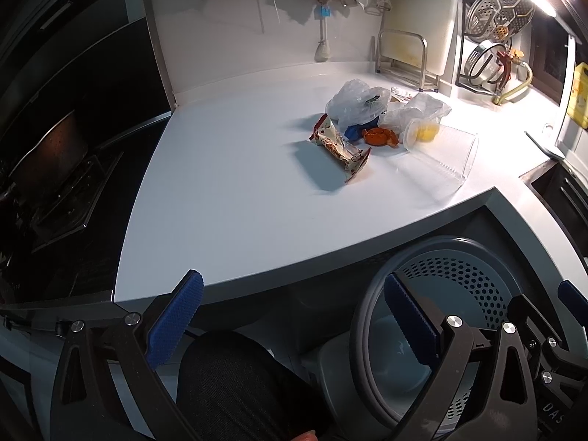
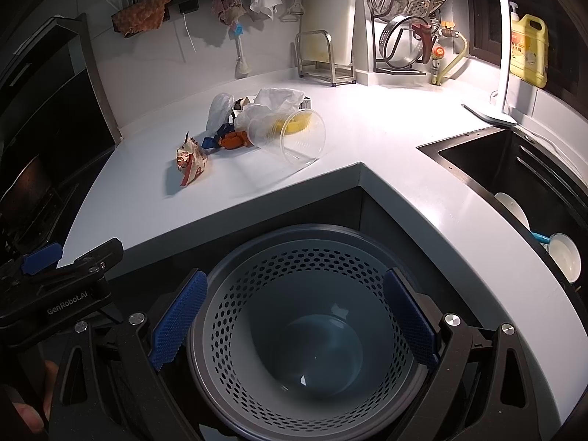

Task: Collect trash

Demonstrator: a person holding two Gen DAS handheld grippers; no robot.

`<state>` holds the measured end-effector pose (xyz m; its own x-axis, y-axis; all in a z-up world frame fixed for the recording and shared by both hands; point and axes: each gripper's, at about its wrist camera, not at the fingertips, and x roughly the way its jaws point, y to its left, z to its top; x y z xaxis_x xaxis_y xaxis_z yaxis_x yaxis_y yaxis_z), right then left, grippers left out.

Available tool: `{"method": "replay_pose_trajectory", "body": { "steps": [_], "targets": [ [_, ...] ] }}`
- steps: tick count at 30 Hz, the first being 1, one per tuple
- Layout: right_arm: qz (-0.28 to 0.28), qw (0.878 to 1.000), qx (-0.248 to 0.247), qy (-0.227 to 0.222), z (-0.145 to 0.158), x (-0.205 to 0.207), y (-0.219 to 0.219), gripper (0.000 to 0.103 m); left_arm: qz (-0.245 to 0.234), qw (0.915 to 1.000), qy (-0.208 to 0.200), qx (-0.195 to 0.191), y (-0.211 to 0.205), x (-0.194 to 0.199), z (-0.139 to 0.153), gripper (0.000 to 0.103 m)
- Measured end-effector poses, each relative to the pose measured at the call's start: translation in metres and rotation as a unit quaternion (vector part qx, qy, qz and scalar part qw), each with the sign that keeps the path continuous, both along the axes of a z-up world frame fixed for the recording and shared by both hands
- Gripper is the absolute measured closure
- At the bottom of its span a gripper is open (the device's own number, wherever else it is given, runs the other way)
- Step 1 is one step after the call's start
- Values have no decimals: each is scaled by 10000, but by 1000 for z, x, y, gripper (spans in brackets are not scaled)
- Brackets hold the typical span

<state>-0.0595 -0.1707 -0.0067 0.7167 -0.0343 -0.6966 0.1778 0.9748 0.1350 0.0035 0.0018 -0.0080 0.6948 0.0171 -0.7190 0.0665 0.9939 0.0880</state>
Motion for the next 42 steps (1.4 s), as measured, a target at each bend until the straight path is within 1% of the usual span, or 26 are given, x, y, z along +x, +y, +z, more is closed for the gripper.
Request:
{"method": "replay_pose_trajectory", "body": {
  "steps": [5, 9, 15, 19, 27, 32, 35, 42],
  "targets": [
    [39, 10000, 70, -32, -7, 7, -5, 11, 39, 10000, 36, -34, 1, 8, -6, 6],
    [64, 9999, 8, -99, -9, 21, -11, 11, 72, 10000, -33, -16, 0, 21, -8, 6],
    [259, 9988, -81, -419, 1, 58, -27, 11, 136, 9998, -123, -111, -3, 53, -6, 6],
    [399, 9978, -144, -502, 5, 90, -40, 11, 181, 9995, -171, -197, -9, 74, -5, 6],
    [849, 9953, -301, -343, -4, 148, -51, 11, 159, 9996, -103, -201, -23, 102, -14, 6],
    [1127, 9931, -230, -207, -10, 178, -54, 11, 186, 9996, -19, -194, -23, 110, -21, 6],
    [1250, 9918, -241, -111, -13, 190, -52, 11, 221, 9996, -11, -177, -22, 112, -22, 6],
    [1529, 9878, -274, -116, -16, 205, -44, 11, 226, 9996, 11, -174, -23, 114, -24, 6]
  ]
}}
